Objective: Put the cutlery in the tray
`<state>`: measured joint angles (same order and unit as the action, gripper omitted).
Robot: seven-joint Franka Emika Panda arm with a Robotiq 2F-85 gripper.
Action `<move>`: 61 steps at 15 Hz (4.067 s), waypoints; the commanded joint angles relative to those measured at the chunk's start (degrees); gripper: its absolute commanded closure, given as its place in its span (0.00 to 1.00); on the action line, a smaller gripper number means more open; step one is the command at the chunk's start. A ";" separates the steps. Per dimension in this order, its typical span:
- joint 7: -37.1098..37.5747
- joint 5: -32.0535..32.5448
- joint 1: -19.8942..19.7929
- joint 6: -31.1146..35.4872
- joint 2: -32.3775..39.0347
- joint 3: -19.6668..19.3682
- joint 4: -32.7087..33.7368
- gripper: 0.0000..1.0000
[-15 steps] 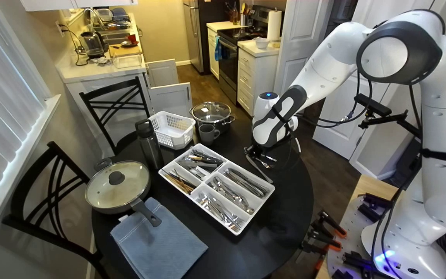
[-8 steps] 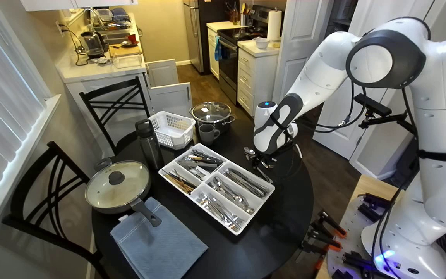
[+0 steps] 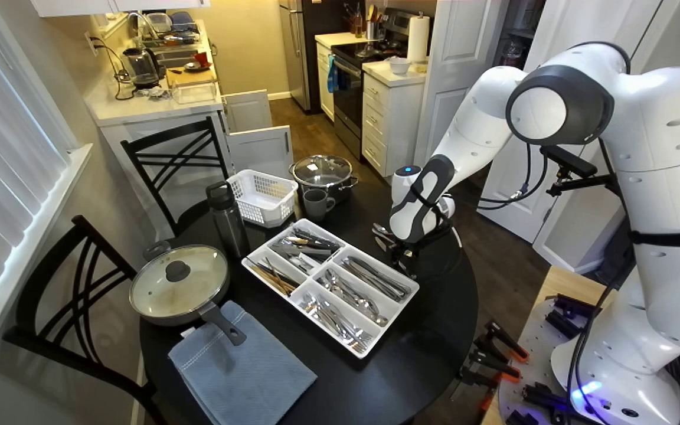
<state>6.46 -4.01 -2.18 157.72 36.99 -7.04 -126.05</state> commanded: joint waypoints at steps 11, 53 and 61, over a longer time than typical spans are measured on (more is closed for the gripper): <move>-0.12 0.04 -1.38 0.09 2.26 0.41 2.32 0.99; -21.88 -9.23 -7.60 -9.49 -18.21 14.52 -10.85 0.30; -31.16 6.63 -9.07 -1.95 -20.89 5.00 -11.71 0.00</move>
<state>-19.06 -1.85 -10.41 150.57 17.58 -0.11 -135.02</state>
